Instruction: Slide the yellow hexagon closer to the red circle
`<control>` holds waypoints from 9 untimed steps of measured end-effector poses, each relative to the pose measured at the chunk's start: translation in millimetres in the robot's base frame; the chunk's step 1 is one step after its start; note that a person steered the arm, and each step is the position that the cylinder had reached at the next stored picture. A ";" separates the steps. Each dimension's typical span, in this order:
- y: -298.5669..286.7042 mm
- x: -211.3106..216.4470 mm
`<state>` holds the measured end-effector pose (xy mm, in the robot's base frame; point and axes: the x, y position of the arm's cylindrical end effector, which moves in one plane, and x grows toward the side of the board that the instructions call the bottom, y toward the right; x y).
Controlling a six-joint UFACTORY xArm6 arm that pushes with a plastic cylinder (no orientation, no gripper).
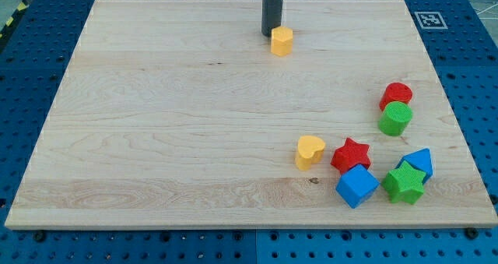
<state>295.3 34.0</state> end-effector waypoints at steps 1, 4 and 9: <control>3.4 21.5; 62.9 63.4; 130.0 103.8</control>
